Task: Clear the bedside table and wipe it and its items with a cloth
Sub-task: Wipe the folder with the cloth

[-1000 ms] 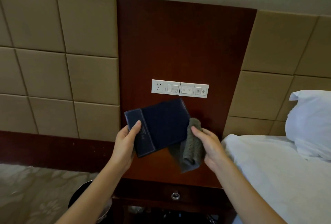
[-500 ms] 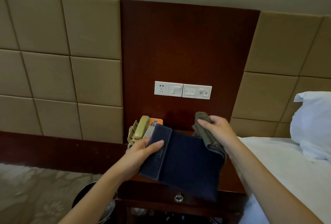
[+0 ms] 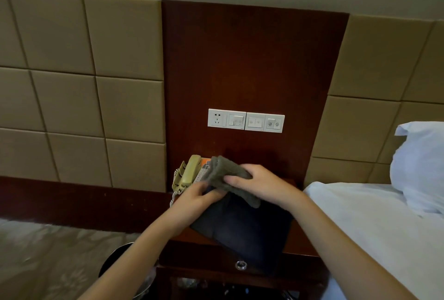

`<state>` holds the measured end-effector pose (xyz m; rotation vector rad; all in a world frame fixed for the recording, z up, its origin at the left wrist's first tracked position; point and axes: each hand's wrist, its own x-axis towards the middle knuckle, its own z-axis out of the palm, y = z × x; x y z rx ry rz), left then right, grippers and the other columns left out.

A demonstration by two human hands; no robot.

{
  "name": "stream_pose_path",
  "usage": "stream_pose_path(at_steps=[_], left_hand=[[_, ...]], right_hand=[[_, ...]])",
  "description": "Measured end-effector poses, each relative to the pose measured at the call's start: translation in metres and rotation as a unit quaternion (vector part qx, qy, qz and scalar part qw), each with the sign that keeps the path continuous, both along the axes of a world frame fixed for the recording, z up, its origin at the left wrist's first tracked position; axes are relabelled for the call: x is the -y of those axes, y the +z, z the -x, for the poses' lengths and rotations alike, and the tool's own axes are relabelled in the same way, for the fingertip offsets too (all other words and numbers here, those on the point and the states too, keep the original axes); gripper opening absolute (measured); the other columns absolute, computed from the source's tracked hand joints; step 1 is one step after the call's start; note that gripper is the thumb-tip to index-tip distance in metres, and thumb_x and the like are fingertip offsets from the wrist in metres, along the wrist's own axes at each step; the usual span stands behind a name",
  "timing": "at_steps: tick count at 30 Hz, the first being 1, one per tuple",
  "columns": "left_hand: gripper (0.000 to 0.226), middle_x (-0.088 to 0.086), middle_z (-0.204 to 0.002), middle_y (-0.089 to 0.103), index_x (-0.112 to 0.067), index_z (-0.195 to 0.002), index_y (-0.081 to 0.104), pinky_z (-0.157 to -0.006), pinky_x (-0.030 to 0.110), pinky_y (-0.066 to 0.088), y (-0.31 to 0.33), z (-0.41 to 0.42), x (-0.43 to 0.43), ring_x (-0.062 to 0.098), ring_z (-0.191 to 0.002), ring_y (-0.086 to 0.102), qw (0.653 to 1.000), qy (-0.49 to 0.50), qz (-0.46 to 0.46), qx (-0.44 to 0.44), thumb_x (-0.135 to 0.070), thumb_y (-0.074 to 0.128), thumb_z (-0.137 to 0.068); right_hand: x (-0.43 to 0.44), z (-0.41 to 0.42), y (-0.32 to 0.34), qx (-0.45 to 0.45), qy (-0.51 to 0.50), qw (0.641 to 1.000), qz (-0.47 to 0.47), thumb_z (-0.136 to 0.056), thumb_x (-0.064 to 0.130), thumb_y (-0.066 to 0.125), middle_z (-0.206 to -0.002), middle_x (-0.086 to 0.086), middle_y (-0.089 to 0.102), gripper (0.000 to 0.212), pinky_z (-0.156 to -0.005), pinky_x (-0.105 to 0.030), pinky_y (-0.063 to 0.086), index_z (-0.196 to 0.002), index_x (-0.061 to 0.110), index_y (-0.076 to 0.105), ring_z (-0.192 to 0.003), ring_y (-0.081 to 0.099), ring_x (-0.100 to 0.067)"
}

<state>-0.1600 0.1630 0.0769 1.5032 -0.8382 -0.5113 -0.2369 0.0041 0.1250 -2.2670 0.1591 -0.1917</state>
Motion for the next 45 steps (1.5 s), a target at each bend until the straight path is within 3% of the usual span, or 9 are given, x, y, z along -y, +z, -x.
stream_pose_path(at_steps=[6,9,13,16,21,29,33,37,45], left_hand=[[0.039,0.001,-0.102,0.071,-0.019,-0.106,0.065,-0.081,0.029,0.053,0.006,-0.014,-0.008,0.018,-0.092,0.068,0.998,-0.006,-0.037,-0.051,-0.051,0.060,-0.085],[0.062,-0.004,-0.107,0.059,-0.020,-0.111,0.056,-0.082,0.022,0.045,0.019,-0.023,-0.012,0.010,-0.099,0.057,0.989,0.119,0.037,0.074,-0.067,0.053,-0.071],[0.073,-0.006,-0.144,0.037,-0.023,-0.144,0.031,-0.112,0.031,0.027,0.045,-0.011,0.007,0.009,-0.134,0.029,0.857,0.065,-0.145,0.489,-0.048,0.062,-0.084],[0.068,-0.001,-0.142,0.037,-0.018,-0.143,0.027,-0.108,0.036,0.022,0.039,-0.011,0.027,0.019,-0.133,0.027,0.724,0.014,-0.346,0.596,-0.038,0.060,-0.087],[0.022,-0.004,-0.090,0.055,-0.018,-0.095,0.056,-0.084,0.032,0.034,0.035,-0.027,0.026,0.013,-0.087,0.048,0.851,-0.044,-0.290,0.435,-0.034,0.065,-0.085],[0.004,-0.011,-0.071,0.067,-0.019,-0.088,0.062,-0.058,0.010,0.044,0.025,-0.048,0.002,-0.006,-0.065,0.061,0.985,-0.033,-0.117,0.120,-0.016,0.063,-0.089],[0.009,-0.001,-0.081,0.067,-0.009,-0.093,0.063,-0.056,0.014,0.047,0.022,-0.054,-0.003,0.004,-0.069,0.065,0.998,0.005,-0.050,-0.049,-0.016,0.059,-0.090],[0.032,0.010,-0.099,0.069,-0.003,-0.104,0.063,-0.084,0.031,0.048,0.002,-0.058,-0.009,0.019,-0.094,0.062,0.990,0.008,0.015,-0.138,-0.023,0.065,-0.079],[0.069,0.003,-0.113,0.067,-0.009,-0.118,0.057,-0.085,0.023,0.050,0.010,-0.053,-0.009,0.016,-0.107,0.063,0.978,-0.153,-0.118,-0.076,-0.038,0.085,-0.062]], right_hand=[[0.017,0.004,-0.003,0.019,0.023,0.992,-0.122,-0.086,0.024,0.066,-0.095,0.001,0.073,0.014,-0.077,-0.024,0.054,-0.099,0.018,0.069,-0.089,0.069,-0.012],[0.019,0.002,-0.005,0.033,0.001,0.999,-0.027,-0.086,0.025,0.067,-0.087,0.001,0.071,0.007,-0.074,-0.028,0.053,-0.088,0.018,0.067,-0.084,0.067,-0.015],[0.004,-0.004,-0.007,0.020,-0.010,0.993,0.119,-0.084,0.031,0.068,-0.074,0.008,0.061,0.013,-0.065,-0.026,0.044,-0.076,0.028,0.059,-0.075,0.060,-0.013],[-0.001,-0.007,-0.006,0.030,-0.010,0.993,0.114,-0.081,0.030,0.071,-0.071,0.006,0.060,0.016,-0.064,-0.026,0.045,-0.073,0.021,0.060,-0.071,0.058,-0.012],[0.014,-0.002,-0.007,-0.039,-0.013,0.998,0.042,-0.078,0.044,0.072,-0.086,0.003,0.058,0.036,-0.063,-0.022,0.042,-0.094,0.016,0.056,-0.077,0.055,-0.009],[0.054,0.018,-0.014,-0.076,0.010,0.993,-0.094,-0.088,0.028,0.065,-0.093,-0.001,0.073,0.015,-0.079,-0.029,0.050,-0.092,0.015,0.070,-0.092,0.068,-0.017],[0.050,0.014,-0.013,-0.011,-0.018,0.995,-0.096,-0.091,0.026,0.060,-0.101,-0.010,0.070,0.021,-0.087,-0.035,0.049,-0.098,0.009,0.069,-0.097,0.066,-0.023],[0.047,0.013,-0.010,0.013,-0.032,0.997,-0.074,-0.091,0.027,0.059,-0.101,-0.007,0.068,0.019,-0.080,-0.028,0.049,-0.096,0.010,0.068,-0.093,0.064,-0.016],[0.037,0.013,0.004,0.031,-0.016,0.998,-0.044,-0.093,0.025,0.057,-0.092,0.001,0.064,0.012,-0.069,-0.020,0.045,-0.088,0.015,0.062,-0.084,0.061,-0.010]])
